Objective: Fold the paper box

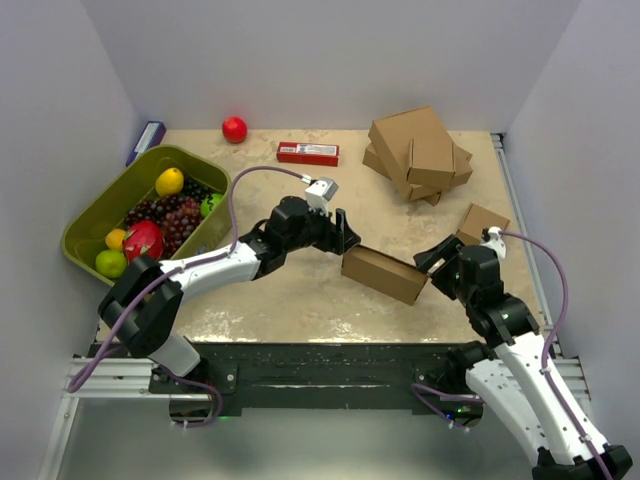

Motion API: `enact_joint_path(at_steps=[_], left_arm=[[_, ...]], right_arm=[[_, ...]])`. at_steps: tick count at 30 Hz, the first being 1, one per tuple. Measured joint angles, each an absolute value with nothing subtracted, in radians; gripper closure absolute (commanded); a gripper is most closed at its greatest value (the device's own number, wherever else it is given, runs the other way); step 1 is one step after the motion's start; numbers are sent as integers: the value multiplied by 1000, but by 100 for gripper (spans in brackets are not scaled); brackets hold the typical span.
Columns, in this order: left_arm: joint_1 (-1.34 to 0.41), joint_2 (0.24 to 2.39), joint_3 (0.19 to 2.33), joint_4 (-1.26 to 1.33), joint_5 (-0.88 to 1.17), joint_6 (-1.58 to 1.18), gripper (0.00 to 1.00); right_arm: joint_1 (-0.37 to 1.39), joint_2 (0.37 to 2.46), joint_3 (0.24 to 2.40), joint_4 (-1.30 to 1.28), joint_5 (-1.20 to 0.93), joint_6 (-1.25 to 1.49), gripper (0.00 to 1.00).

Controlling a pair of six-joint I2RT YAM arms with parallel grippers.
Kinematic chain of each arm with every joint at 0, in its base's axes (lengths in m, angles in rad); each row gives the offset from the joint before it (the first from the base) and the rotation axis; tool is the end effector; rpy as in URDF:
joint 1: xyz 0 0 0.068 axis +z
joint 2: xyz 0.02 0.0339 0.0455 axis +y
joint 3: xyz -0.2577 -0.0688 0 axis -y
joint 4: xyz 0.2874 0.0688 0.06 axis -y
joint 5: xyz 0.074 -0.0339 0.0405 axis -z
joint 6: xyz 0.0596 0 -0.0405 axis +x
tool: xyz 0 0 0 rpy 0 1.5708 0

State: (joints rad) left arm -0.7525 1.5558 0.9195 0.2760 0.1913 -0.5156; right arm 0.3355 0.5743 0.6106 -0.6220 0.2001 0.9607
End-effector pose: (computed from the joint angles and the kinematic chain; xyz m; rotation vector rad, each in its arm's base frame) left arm 0.2893 -0.2864 0.2019 0.3795 2.0309 -1.0043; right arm 0.1918 0.0543 0.2507 0.7855 2.0469 0.5340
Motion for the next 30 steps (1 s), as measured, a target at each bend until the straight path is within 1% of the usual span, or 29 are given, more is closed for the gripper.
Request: enact_joint_path(at_steps=[14, 30], left_arm=[[-748, 1558, 902, 311, 202, -535, 31], [-747, 1573, 866, 356, 207, -540, 33]], right_arm=[[336, 540, 570, -631, 192, 969, 35], [336, 509, 546, -633, 199, 981, 38]])
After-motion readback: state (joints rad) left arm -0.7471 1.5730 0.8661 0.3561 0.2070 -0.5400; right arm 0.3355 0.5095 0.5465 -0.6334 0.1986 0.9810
